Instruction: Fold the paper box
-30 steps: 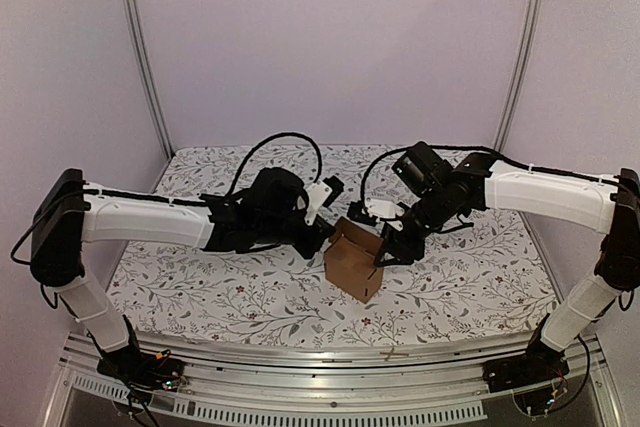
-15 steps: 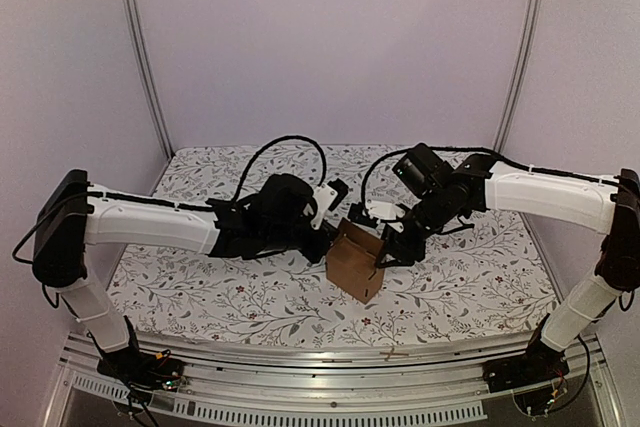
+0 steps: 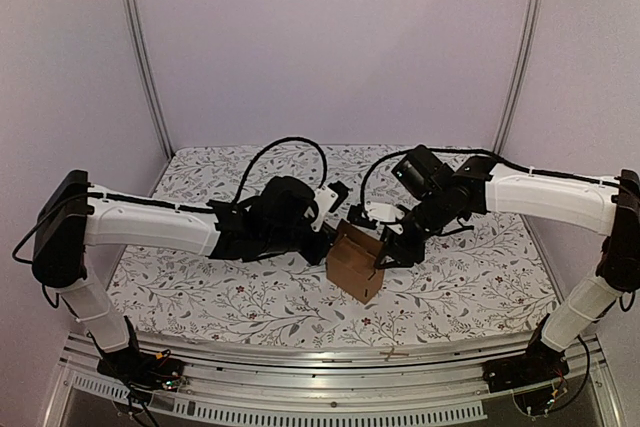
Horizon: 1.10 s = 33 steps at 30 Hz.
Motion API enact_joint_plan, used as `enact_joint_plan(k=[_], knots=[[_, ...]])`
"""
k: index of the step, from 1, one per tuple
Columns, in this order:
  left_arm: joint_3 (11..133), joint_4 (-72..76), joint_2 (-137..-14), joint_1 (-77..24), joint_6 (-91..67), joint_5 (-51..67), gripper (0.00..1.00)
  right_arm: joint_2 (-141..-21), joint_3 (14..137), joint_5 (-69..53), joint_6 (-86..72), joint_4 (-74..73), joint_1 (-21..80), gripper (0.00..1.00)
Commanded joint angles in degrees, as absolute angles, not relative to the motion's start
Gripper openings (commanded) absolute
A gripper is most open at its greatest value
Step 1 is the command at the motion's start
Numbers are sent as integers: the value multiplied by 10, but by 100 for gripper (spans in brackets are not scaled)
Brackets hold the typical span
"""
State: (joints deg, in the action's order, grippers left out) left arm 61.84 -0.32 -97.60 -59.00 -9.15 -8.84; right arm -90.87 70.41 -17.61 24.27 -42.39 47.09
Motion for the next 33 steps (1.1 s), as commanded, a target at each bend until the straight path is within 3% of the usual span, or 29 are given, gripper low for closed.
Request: enact_joint_plan(k=[1, 13, 33], knots=[[596, -14, -991, -604, -89, -78, 0, -897, 687, -171, 253, -415, 490, 43], [548, 38, -973, -603, -76, -91, 0, -896, 679, -125, 264, -404, 517, 42], [570, 27, -952, -596, -75, -86, 0, -906, 703, -124, 229, -404, 517, 38]])
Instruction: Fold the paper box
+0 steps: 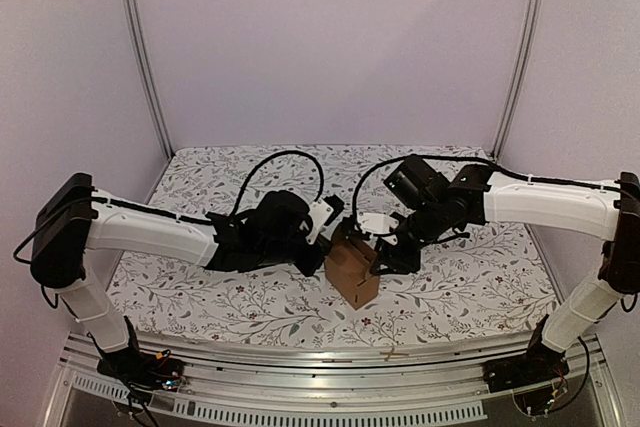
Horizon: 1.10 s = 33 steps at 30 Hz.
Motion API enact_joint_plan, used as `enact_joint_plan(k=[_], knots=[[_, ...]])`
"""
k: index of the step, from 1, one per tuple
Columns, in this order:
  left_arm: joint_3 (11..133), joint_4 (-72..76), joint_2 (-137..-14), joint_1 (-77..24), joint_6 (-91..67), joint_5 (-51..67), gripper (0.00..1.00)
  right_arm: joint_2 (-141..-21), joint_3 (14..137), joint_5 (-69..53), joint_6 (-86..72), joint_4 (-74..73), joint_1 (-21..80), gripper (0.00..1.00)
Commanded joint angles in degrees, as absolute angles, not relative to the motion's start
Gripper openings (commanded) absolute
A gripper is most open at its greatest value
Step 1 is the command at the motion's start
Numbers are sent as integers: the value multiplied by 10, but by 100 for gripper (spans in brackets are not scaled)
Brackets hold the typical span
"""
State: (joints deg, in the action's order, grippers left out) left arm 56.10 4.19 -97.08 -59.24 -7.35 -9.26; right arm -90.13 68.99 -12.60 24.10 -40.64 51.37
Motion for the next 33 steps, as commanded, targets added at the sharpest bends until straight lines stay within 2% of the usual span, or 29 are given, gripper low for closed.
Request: enact_joint_plan(k=[1, 7, 12, 25, 33], knots=[[571, 25, -949, -596, -77, -93, 3, -905, 702, -124, 230, -404, 516, 38], [587, 3, -925, -595, -70, -107, 28, -887, 697, -123, 240, -404, 517, 44], [604, -21, -932, -587, -67, -91, 33, -878, 697, -122, 244, -405, 517, 46], [648, -30, -989, -554, -64, -37, 32, -882, 700, -119, 243, -405, 517, 46], [676, -52, -1002, -546, -69, 6, 8, -884, 705, -119, 240, -407, 517, 47]])
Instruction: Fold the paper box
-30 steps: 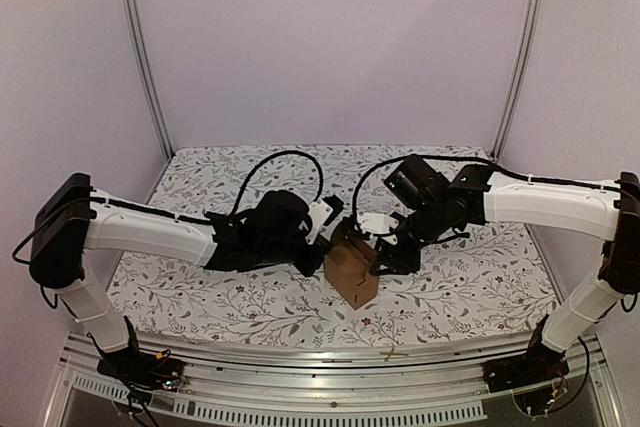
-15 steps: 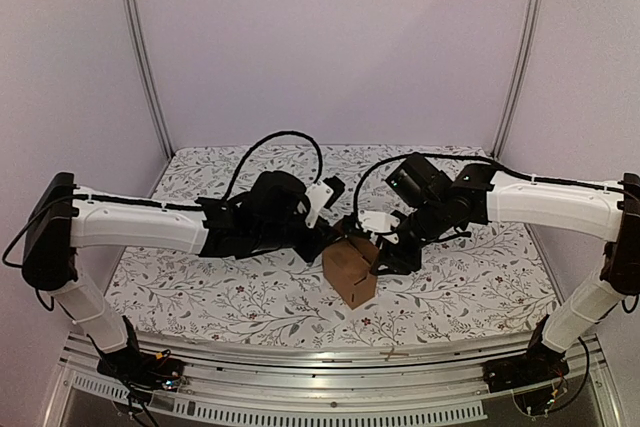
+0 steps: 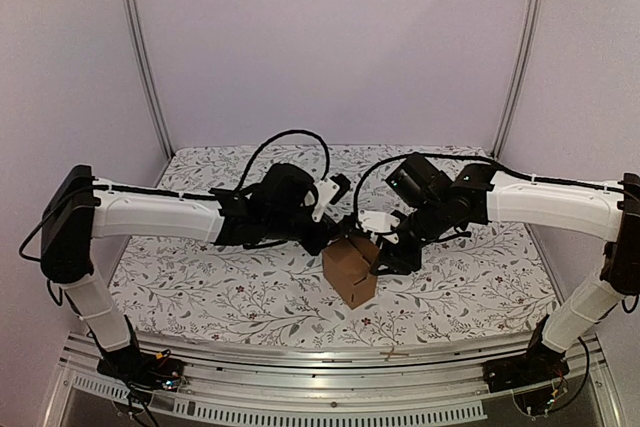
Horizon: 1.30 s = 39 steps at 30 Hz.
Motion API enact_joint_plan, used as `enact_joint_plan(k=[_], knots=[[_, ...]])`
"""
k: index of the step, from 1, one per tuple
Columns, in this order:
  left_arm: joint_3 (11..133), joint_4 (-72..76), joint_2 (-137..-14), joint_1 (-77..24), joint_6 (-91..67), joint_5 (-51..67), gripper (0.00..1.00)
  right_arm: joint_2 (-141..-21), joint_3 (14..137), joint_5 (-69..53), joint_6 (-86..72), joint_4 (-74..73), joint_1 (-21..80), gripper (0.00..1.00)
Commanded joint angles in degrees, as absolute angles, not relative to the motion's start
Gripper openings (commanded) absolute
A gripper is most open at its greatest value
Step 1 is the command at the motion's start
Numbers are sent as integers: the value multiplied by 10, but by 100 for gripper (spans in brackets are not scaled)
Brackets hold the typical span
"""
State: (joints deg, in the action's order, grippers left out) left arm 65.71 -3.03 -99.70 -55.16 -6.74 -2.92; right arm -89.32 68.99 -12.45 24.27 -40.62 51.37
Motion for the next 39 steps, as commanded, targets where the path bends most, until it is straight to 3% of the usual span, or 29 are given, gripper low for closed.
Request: enact_joint_plan(k=[1, 4, 39], knots=[[676, -53, -1000, -545, -72, 12, 5, -885, 707, -119, 237, -408, 516, 47], [676, -56, -996, -546, -78, 15, 0, -889, 716, -122, 229, -415, 517, 48], [611, -31, -974, -547, -67, 3, 0, -921, 740, -145, 217, -433, 521, 43]])
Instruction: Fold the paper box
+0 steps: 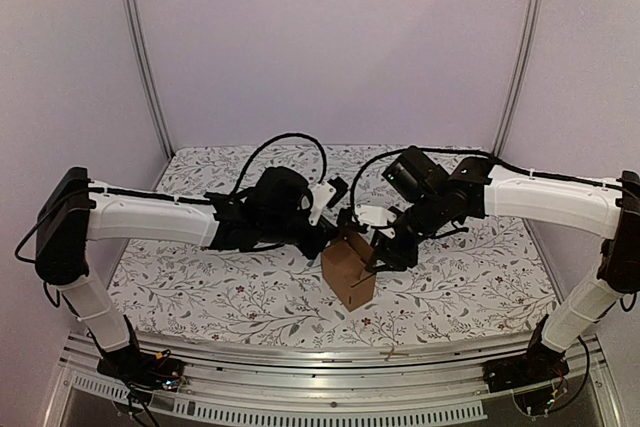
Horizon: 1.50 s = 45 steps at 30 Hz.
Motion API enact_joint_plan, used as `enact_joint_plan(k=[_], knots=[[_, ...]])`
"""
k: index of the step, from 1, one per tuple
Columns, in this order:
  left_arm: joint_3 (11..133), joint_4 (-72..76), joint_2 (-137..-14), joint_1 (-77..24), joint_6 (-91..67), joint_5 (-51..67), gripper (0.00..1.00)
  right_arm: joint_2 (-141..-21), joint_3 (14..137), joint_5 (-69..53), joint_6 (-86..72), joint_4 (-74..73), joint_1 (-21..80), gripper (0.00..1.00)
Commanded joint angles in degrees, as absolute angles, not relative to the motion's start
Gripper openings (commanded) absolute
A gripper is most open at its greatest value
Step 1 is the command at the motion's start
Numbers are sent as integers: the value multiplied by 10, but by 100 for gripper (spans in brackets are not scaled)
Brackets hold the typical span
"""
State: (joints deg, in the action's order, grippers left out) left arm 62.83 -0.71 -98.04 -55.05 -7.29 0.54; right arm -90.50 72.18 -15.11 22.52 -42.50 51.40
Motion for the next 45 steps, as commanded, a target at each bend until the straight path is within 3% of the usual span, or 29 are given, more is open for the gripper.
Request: enact_joint_plan(k=[1, 45], knots=[[610, -31, -973, -547, -67, 2, 0, -922, 741, -144, 217, -432, 523, 43], [525, 39, -934, -533, -40, 26, 0, -936, 735, -87, 260, -426, 564, 41]])
